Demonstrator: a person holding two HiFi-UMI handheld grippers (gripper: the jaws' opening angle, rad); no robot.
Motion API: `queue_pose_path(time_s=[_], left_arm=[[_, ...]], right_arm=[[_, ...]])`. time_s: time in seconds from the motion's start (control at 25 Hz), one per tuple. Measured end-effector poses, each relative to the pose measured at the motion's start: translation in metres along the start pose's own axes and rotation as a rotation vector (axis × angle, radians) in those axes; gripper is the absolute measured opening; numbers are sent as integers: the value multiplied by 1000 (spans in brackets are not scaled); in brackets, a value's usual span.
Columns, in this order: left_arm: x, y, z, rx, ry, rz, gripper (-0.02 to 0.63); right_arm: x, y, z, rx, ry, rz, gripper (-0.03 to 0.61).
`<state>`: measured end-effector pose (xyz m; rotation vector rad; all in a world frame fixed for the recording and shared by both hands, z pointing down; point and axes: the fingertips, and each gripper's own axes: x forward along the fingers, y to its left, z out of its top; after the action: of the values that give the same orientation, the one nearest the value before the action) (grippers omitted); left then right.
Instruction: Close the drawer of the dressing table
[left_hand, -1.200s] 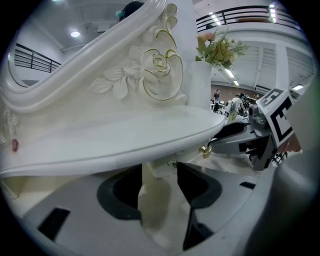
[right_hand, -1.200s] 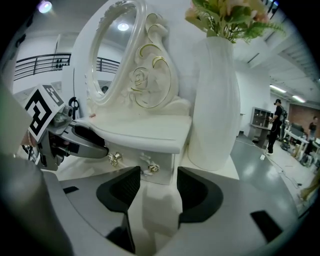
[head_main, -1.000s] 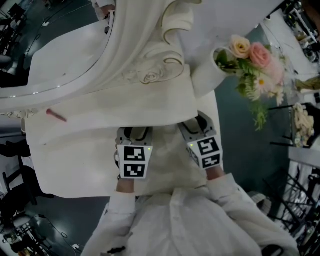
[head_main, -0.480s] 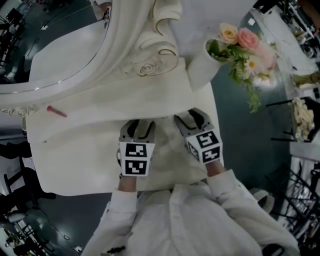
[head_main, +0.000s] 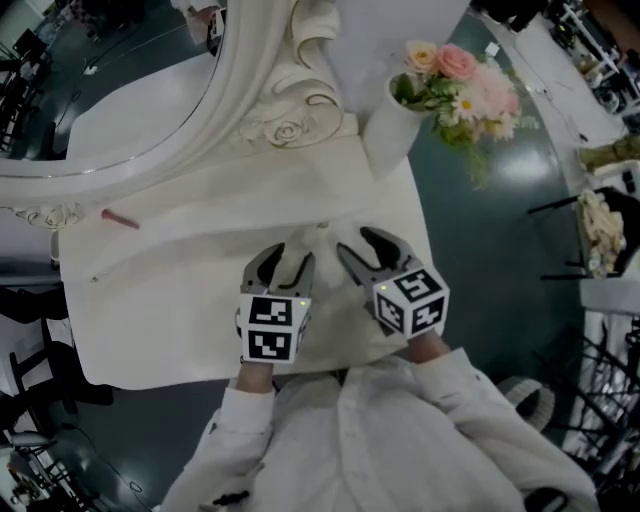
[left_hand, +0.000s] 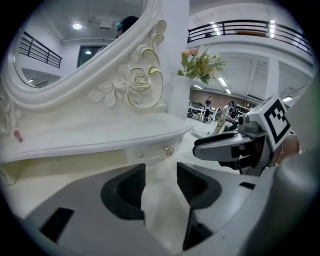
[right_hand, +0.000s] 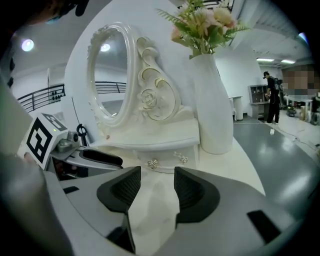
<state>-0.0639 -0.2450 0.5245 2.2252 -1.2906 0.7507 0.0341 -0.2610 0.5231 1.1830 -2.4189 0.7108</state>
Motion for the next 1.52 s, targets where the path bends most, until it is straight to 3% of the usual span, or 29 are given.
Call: queue_pose_path(time_s=[0.36, 0.6, 1.0, 1.16, 1.52], left_arm=[[-36, -21, 17, -20, -53, -41, 198], [-54, -20, 34, 33, -84, -5, 187], [-83, -33, 69, 19, -202, -72, 174], [-88, -39, 74, 42, -217, -99, 121], [-96, -39, 81, 72, -238, -100, 78]], right_arm=[[-30, 35, 25, -13, -64, 101, 202], [-47, 46, 50, 9, -137, 101, 202], [-73, 62, 85, -48, -211, 110, 200], [-83, 69, 96, -57, -249, 131, 141], [-95, 81, 99, -111, -262, 149, 75]])
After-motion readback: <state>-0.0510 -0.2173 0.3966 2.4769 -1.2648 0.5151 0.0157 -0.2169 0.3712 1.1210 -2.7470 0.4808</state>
